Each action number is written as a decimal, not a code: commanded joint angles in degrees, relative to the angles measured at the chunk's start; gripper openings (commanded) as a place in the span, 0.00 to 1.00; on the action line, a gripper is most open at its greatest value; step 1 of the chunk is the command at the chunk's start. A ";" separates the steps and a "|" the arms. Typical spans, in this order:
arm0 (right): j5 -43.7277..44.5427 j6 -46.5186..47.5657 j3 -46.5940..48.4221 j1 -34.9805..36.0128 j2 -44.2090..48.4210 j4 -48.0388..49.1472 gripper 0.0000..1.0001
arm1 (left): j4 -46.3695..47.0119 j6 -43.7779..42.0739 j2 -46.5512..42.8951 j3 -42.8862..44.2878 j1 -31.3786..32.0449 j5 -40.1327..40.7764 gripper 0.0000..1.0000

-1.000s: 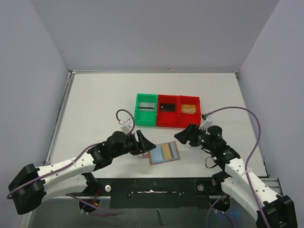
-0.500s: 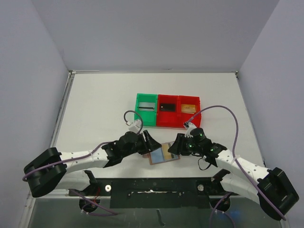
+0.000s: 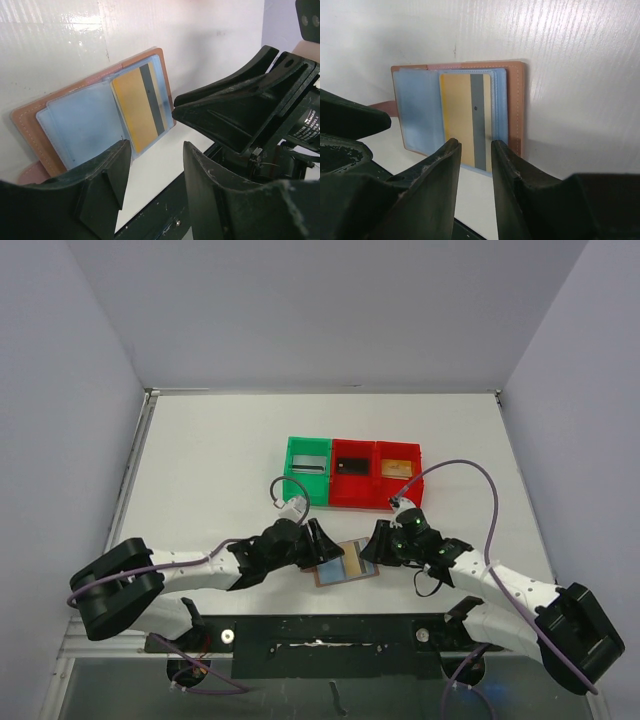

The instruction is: Take the credit cards out of the card holder

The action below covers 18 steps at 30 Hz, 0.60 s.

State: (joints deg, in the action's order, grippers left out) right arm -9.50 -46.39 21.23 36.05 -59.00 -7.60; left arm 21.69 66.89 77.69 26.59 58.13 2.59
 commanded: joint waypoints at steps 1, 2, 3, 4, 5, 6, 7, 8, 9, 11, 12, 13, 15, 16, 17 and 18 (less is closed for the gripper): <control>0.00 -0.38 1.98 0.27 -1.58 3.01 0.31 | 4.68 -0.27 1.84 3.96 0.71 -1.00 0.44; -0.06 -0.49 1.90 0.23 -1.79 3.41 0.31 | 4.92 -0.32 2.18 4.06 0.75 -1.05 0.43; -0.05 -0.58 1.76 0.24 -1.90 3.84 0.30 | 5.08 -0.35 2.46 4.16 0.83 -1.20 0.43; -0.08 -0.62 1.73 0.25 -2.01 4.00 0.30 | 5.14 -0.38 2.73 4.32 0.84 -1.38 0.43; -0.04 -0.54 1.83 0.29 -2.22 3.95 0.30 | 5.18 -0.37 2.99 4.54 0.85 -1.59 0.43; 0.00 -0.40 1.87 0.24 -2.31 3.91 0.29 | 5.16 -0.47 3.19 4.72 0.87 -1.88 0.42; 0.07 -0.37 1.81 0.25 -2.48 3.89 0.29 | 5.18 -0.53 3.48 4.98 0.87 -2.02 0.41; 0.09 -0.33 1.80 0.18 -2.65 3.90 0.28 | 5.17 -0.56 3.80 5.09 0.89 -2.06 0.41; 0.03 -0.18 1.73 0.16 -2.93 4.00 0.27 | 5.16 -0.55 4.13 5.18 0.99 -2.14 0.40; -0.08 -0.15 1.50 0.17 -3.41 4.45 0.27 | 5.70 -0.54 4.75 5.23 0.94 -2.39 0.39; -0.02 -0.23 1.34 0.17 -3.81 4.66 0.27 | 5.92 -0.43 5.16 5.29 0.93 -2.53 0.39; 0.00 -0.27 1.28 0.16 -4.24 4.77 0.27 | 6.39 -0.32 5.52 5.31 0.93 -2.69 0.38; 0.05 -0.26 0.99 0.16 -4.93 5.07 0.26 | 7.02 -0.25 6.47 5.47 1.01 -3.28 0.38; 0.55 -0.28 0.81 0.14 -5.17 4.96 0.23 | 7.19 -0.23 6.99 5.56 1.06 -3.48 0.38; 1.84 -0.21 0.68 0.16 -5.32 4.54 0.20 | 7.33 -0.20 7.63 5.64 1.09 -3.50 0.38; 3.15 -0.19 0.73 0.30 -5.44 3.64 0.19 | 7.47 0.01 8.26 5.66 1.18 -3.57 0.38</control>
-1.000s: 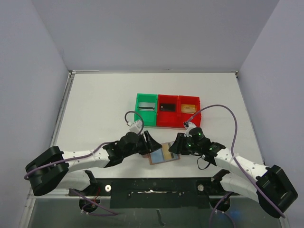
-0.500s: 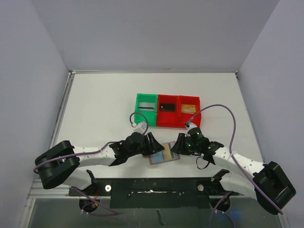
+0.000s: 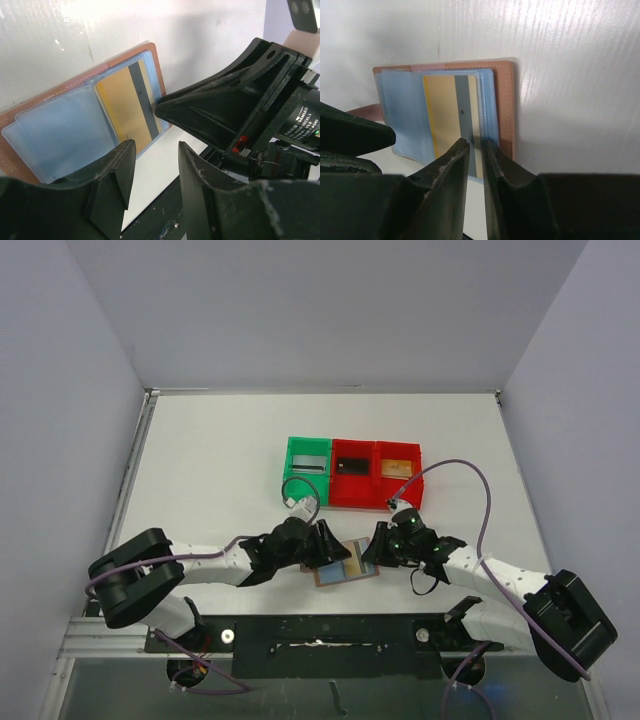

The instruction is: Take the credit cards out of the card holder

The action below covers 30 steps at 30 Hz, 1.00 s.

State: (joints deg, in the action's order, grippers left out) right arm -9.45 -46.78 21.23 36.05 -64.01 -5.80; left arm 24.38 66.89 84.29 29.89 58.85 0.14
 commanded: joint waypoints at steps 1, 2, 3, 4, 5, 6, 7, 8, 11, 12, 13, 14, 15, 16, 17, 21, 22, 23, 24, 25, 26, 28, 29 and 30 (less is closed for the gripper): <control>4.03 0.31 0.66 0.33 -0.55 1.17 0.18 | 4.94 0.14 2.27 2.39 0.68 -1.19 0.37; 4.51 0.58 0.59 0.33 -0.63 0.65 0.18 | 5.00 0.16 2.83 2.37 0.78 -1.12 0.37; 4.35 0.97 0.42 0.33 -0.72 0.61 0.18 | 4.80 0.09 3.35 2.43 0.82 -0.84 0.37; 3.77 1.19 0.14 0.33 -0.94 1.06 0.18 | 4.54 0.15 3.89 2.52 0.83 -0.56 0.37; 2.92 1.25 -0.14 0.31 -1.06 1.58 0.18 | 4.47 0.10 4.50 2.61 0.83 -0.58 0.37; 2.18 1.28 -0.48 0.23 -1.30 2.13 0.18 | 4.38 -0.05 4.96 2.82 0.87 -0.58 0.37; 1.57 1.34 -0.79 0.27 -1.56 2.74 0.18 | 4.14 -0.16 5.45 3.07 0.83 -0.54 0.37; 0.83 1.22 -1.10 0.30 -1.70 3.49 0.18 | 3.63 -0.29 5.83 3.33 0.87 -0.44 0.36; 0.52 0.67 -1.90 0.33 -1.77 4.01 0.18 | 3.20 -0.28 6.60 3.51 1.12 -0.20 0.36; 0.64 0.49 -2.10 0.28 -1.57 3.97 0.18 | 2.30 -0.33 6.81 3.68 1.32 0.16 0.36; 0.69 0.33 -2.27 0.27 -1.30 3.89 0.18 | 0.97 -0.36 6.85 3.92 1.49 0.70 0.35; 0.82 0.22 -2.40 0.25 -1.05 3.80 0.19 | -0.85 -0.40 6.77 4.07 1.67 1.59 0.35; 0.91 0.20 -2.49 0.20 -0.65 3.74 0.19 | -2.61 -0.21 6.59 4.19 1.78 2.89 0.33; 0.93 0.13 -2.51 0.24 -0.50 3.78 0.19 | -4.37 0.02 6.40 4.14 1.84 4.73 0.29; 0.85 0.12 -2.51 0.22 -0.35 3.73 0.19 | -5.39 0.28 6.19 3.67 1.81 6.09 0.28; -0.26 0.11 -2.94 0.29 -0.98 4.97 0.19 | -5.01 1.59 6.83 2.46 1.91 6.81 0.25; -0.36 0.16 -2.89 0.25 -1.25 5.04 0.19 | -4.45 1.75 7.19 2.52 2.11 6.60 0.25; -0.53 0.12 -2.94 0.25 -1.49 5.22 0.19 | -3.70 1.95 7.46 2.61 2.37 6.21 0.25; -0.70 0.05 -3.03 0.25 -1.67 5.32 0.19 | -3.09 2.00 7.66 2.96 2.71 6.09 0.25; -0.78 -0.01 -3.12 0.25 -1.73 5.48 0.19 | -3.34 2.05 7.72 3.36 3.09 6.28 0.25; -0.87 -0.06 -3.18 0.23 -1.73 5.61 0.19 | -3.72 2.02 7.96 3.94 3.52 6.70 0.25; -1.07 -0.14 -3.34 0.25 -1.64 5.80 0.19 | -4.39 2.21 8.34 4.74 3.97 7.34 0.25; -1.17 -0.24 -3.34 0.25 -1.47 5.80 0.19 | -4.36 2.52 8.61 4.76 4.08 7.44 0.25; -1.18 -0.30 -3.45 0.25 -1.35 5.86 0.19 | -4.22 2.99 8.80 4.55 4.16 7.61 0.25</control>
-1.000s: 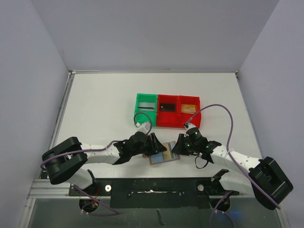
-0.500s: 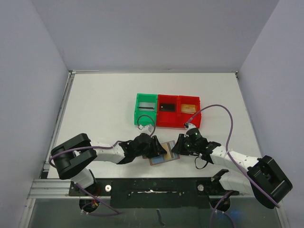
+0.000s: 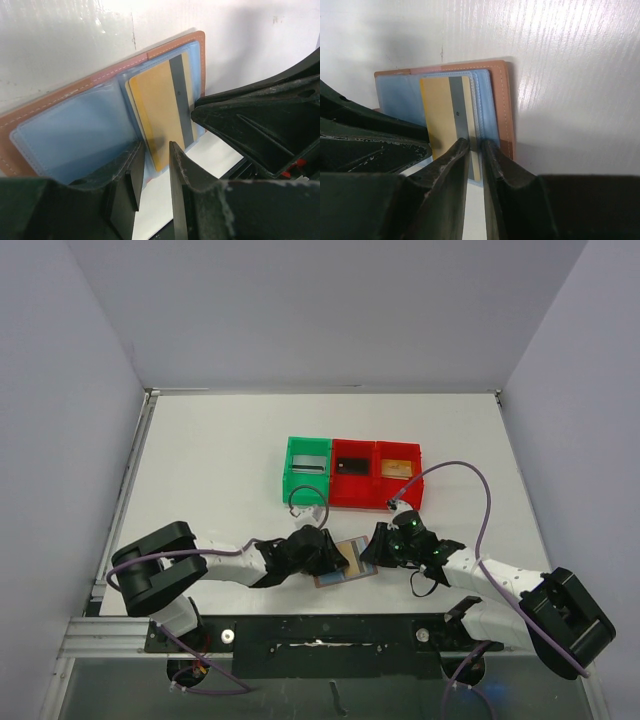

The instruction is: Take the credit cards out of the card holder

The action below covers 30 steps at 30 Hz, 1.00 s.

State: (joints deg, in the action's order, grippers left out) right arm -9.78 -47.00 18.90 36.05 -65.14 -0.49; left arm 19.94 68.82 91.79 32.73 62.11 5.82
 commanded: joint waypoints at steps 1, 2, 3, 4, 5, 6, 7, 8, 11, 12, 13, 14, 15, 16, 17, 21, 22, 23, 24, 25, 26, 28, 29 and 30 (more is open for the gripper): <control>-1.00 -0.15 -1.13 0.25 -0.12 0.65 0.19 | 0.55 1.71 1.41 1.35 0.99 2.17 0.24; -1.15 -0.14 -1.26 0.25 -0.01 0.79 0.19 | 1.39 2.24 1.44 0.76 1.06 2.50 0.22; -1.26 -0.25 -1.34 0.22 0.07 0.95 0.19 | 2.43 2.87 1.46 0.19 1.08 2.57 0.20; -1.41 -0.28 -1.44 0.22 0.10 1.01 0.19 | 3.46 3.25 1.46 -0.41 1.09 2.67 0.19; -1.65 -0.28 -1.49 0.24 0.06 1.08 0.19 | 4.46 3.75 1.46 -0.81 1.09 2.78 0.18; -2.03 -0.24 -1.53 0.25 0.06 1.29 0.19 | 5.05 3.83 1.53 -0.98 1.09 2.79 0.18; -2.59 -0.16 -1.65 0.20 0.02 1.61 0.19 | 5.35 3.79 1.59 -0.93 1.09 2.74 0.18; -3.14 -0.05 -1.68 0.25 -0.10 1.85 0.19 | 5.50 3.79 1.74 -0.84 1.09 2.64 0.18; -5.44 0.63 -1.73 0.24 -0.70 3.15 0.19 | 6.12 3.86 2.14 -0.70 1.09 2.43 0.18; -6.11 0.76 -1.75 0.24 -0.96 3.52 0.19 | 6.38 3.83 2.12 -0.80 1.16 2.36 0.18; -6.60 0.81 -1.78 0.30 -1.28 3.76 0.19 | 6.64 3.80 2.08 -0.94 1.17 2.39 0.18; -7.17 0.85 -1.81 0.32 -1.42 4.10 0.19 | 6.71 3.79 2.00 -1.06 1.15 2.37 0.19; -7.59 0.94 -1.76 0.34 -1.66 4.29 0.19 | 6.76 3.74 1.85 -1.15 1.22 2.44 0.19; -7.78 0.95 -1.74 0.33 -1.81 4.35 0.19 | 6.70 3.75 1.63 -1.25 1.18 2.65 0.20; -7.87 0.89 -1.75 0.36 -1.83 4.39 0.19 | 6.62 3.71 1.50 -1.40 1.18 2.76 0.20; -8.38 1.10 -1.84 0.34 -1.65 4.66 0.18 | 6.33 3.31 1.12 -1.62 1.17 3.05 0.19; -8.79 1.26 -1.84 0.32 -1.63 4.81 0.17 | 6.21 3.26 1.11 -1.64 1.17 3.05 0.18; -9.21 1.34 -1.83 0.33 -1.65 4.94 0.16 | 6.23 3.19 1.11 -1.62 1.17 3.05 0.17; -9.69 1.45 -1.80 0.33 -1.66 5.16 0.16 | 6.21 3.07 1.18 -1.62 1.17 3.11 0.15; -10.37 1.67 -1.90 0.33 -1.79 5.46 0.15 | 6.18 2.86 1.20 -1.57 1.17 3.08 0.13; -11.14 1.94 -1.97 0.33 -1.89 5.92 0.15 | 6.08 2.74 1.12 -1.54 1.19 3.07 0.11; -12.54 2.02 -2.20 0.34 -2.36 7.29 0.15 | 5.79 2.45 1.04 -1.44 1.17 3.06 0.08; -13.56 2.01 -2.35 0.33 -2.66 7.91 0.15 | 5.33 2.26 0.86 -1.38 1.17 3.05 0.05; -13.90 2.04 -2.37 0.33 -3.04 8.22 0.15 | 4.95 2.09 0.78 -1.36 1.20 3.12 0.03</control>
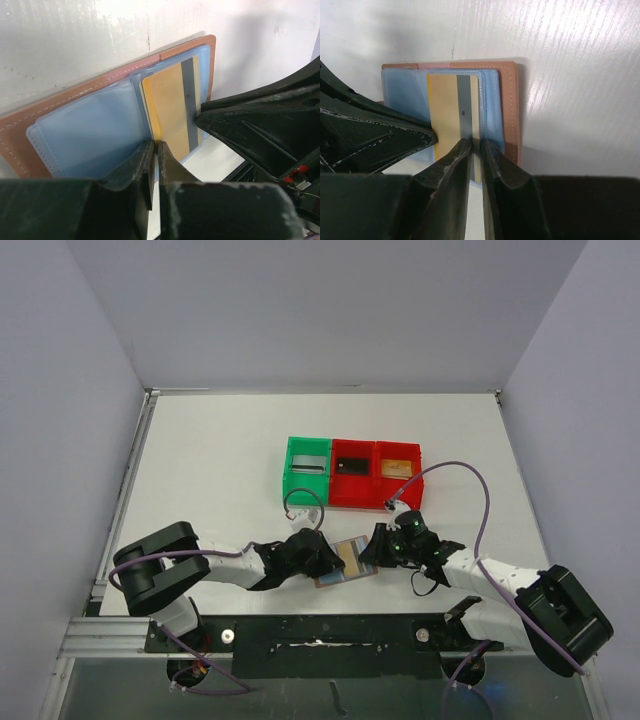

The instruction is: Take the credit cards out of the card holder

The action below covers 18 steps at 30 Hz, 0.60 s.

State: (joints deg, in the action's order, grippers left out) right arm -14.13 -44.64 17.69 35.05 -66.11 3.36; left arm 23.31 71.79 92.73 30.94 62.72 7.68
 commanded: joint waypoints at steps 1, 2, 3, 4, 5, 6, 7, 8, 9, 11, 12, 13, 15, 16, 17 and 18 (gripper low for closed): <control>-9.62 -0.34 -1.21 1.34 -2.42 4.64 0.15 | 1.10 -0.94 -0.35 0.44 0.57 1.36 0.01; -9.48 -0.40 -1.11 1.27 -2.71 4.60 0.16 | 0.82 -0.99 -0.59 0.39 0.56 1.54 0.00; -8.98 -0.36 -0.93 1.25 -2.98 4.33 0.16 | 0.64 -1.14 -0.80 0.29 0.56 1.62 0.00; -8.42 -0.36 -0.80 1.25 -3.12 3.83 0.17 | 0.47 -1.27 -1.14 0.19 0.56 1.68 0.00; -7.84 -0.36 -0.62 1.25 -3.22 3.33 0.17 | 0.17 -1.36 -1.41 0.10 0.56 1.78 0.00; -7.11 -0.36 -0.38 1.25 -3.19 2.79 0.17 | -0.13 -1.44 -1.77 -0.06 0.56 1.88 0.00; -6.52 -0.36 -0.24 1.19 -3.09 2.39 0.17 | -0.37 -1.47 -2.03 -0.21 0.56 2.08 0.00; -6.15 -0.43 -0.11 1.16 -2.80 2.20 0.18 | -0.51 -1.50 -2.33 -0.37 0.56 2.15 0.00; -5.93 -0.44 0.00 1.09 -2.54 2.05 0.19 | -0.62 -1.52 -2.62 -0.62 0.55 2.20 0.00; -5.59 -0.66 -0.02 0.91 -2.01 1.84 0.21 | -0.70 -1.44 -3.22 -1.06 0.56 2.25 0.00; -5.42 -0.70 -0.03 0.78 -1.75 1.76 0.21 | -0.83 -1.45 -3.49 -1.25 0.56 2.30 0.00; -5.32 -0.71 0.04 0.62 -1.59 1.60 0.21 | -0.94 -1.40 -3.78 -1.43 0.56 2.33 0.00; -5.07 -0.62 0.13 0.30 -1.40 1.19 0.22 | -1.23 -1.39 -4.28 -1.72 0.56 2.36 0.00; -5.10 -0.51 0.15 0.09 -1.35 1.07 0.22 | -1.38 -1.39 -4.57 -1.88 0.56 2.38 0.00; -5.31 -0.39 0.21 -0.04 -1.25 0.96 0.22 | -1.42 -1.31 -4.93 -2.07 0.56 2.34 0.00; -5.43 -0.24 0.23 -0.13 -1.24 0.82 0.22 | -1.42 -1.30 -5.12 -2.29 0.56 2.34 0.00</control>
State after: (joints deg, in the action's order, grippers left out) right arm -16.93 -44.71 17.52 34.76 -67.77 6.09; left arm 21.54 71.31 90.00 29.26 62.92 8.88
